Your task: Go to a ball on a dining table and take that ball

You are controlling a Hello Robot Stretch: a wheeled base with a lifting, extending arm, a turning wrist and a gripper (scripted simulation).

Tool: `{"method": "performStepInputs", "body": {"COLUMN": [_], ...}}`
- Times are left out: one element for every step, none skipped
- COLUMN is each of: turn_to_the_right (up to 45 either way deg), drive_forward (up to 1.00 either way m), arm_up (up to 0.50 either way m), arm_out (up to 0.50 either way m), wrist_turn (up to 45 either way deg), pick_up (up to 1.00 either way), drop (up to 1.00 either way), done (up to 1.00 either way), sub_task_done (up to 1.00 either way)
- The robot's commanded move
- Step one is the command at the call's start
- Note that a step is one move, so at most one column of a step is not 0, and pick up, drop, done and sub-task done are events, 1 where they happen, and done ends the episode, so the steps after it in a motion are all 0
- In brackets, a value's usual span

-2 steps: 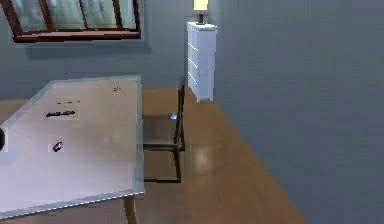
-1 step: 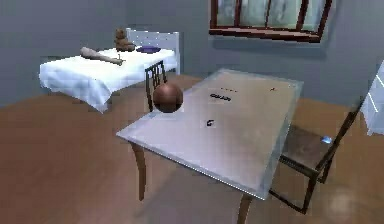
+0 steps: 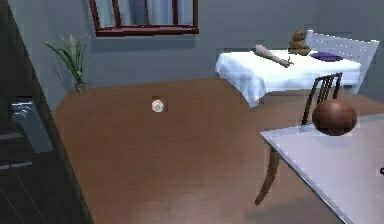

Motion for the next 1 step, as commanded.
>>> {"method": "performStepInputs", "body": {"turn_to_the_right": [-3.0], "drive_forward": [0.0], "arm_up": [0.0], "arm_out": [0.0], "wrist_turn": [0.0], "pick_up": [0.0], "drop": [0.0], "done": [0.0], "sub_task_done": [0.0]}}
